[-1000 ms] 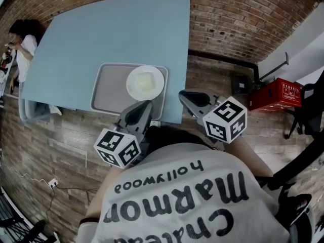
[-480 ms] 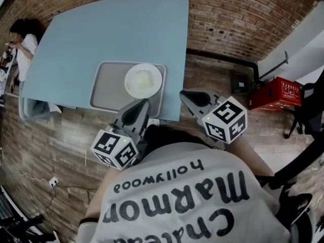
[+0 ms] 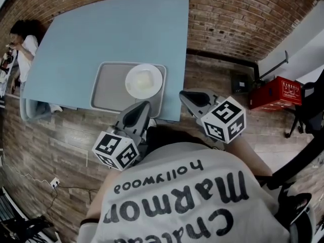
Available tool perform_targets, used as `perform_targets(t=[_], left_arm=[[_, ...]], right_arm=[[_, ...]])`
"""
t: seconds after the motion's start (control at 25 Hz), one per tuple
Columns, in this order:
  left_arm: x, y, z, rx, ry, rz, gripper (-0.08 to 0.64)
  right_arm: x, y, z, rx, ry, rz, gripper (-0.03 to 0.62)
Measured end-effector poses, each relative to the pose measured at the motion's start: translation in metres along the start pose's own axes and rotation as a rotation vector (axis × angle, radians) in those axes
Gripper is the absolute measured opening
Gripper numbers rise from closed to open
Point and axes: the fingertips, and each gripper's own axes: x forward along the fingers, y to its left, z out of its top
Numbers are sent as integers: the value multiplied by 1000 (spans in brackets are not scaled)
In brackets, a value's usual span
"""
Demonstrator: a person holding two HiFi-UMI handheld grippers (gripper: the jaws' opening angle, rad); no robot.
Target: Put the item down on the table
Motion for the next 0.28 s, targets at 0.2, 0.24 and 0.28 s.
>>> perform_targets(t=[0.2, 0.24, 0.28], left_arm=[[3, 14, 4, -15, -10, -15, 6], [4, 17, 4, -19, -8, -18, 7], [6, 20, 4, -22, -7, -21, 7]], right_arm=[[4, -3, -1, -9, 9, -30, 9], [4, -5, -1, -5, 10, -39, 9], [4, -7, -1, -1, 11, -47, 9]])
